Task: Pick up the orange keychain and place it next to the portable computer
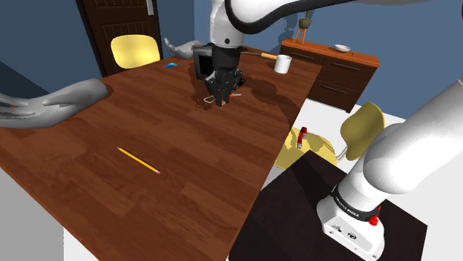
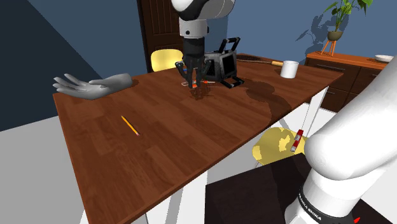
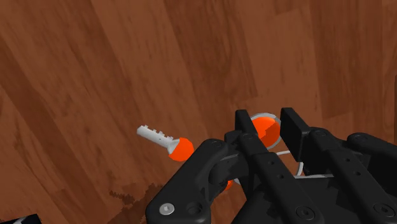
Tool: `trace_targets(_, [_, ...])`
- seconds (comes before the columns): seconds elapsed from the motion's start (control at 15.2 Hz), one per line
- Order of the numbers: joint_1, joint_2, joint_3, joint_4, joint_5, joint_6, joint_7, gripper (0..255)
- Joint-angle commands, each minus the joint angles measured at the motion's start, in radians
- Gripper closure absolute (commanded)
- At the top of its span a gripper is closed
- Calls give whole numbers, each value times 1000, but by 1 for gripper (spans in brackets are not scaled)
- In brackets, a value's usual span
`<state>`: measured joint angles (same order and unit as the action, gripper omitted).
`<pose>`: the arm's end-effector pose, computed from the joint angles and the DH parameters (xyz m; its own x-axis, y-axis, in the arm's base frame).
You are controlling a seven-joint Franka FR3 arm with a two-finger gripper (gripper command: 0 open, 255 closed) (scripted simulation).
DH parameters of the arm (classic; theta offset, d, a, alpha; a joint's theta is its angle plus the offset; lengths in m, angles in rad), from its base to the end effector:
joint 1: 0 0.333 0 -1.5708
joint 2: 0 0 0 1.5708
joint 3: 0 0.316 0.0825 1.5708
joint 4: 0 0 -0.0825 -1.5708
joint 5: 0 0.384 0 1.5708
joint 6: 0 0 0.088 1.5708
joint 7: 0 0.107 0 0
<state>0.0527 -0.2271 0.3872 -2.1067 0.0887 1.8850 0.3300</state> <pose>0.4378 0.2248 0.5059 0.9973 0.0725 -0.0088 0.0725 -0.9974 0.0041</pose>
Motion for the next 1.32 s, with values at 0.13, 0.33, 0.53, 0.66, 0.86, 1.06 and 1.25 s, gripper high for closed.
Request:
trace_targets(0.13, [-2,-8,-5,48,0,-56,-3,255])
trace_targets(0.33, [-3,-10,-8,87,0,-97,-3,255])
trace_targets(0.53, [-4,-10,-10,127,-2,-137,-2,255])
trace_targets(0.66, [-5,-9,-11,155,-3,-164,-2,255])
trace_targets(0.86, [-6,-5,-12,199,-5,-204,0,255])
trace_targets(1.06, [-8,1,-13,245,-7,-245,2,255])
trace_targets(1.25, [-9,9,-13,293,-10,-286,4,255])
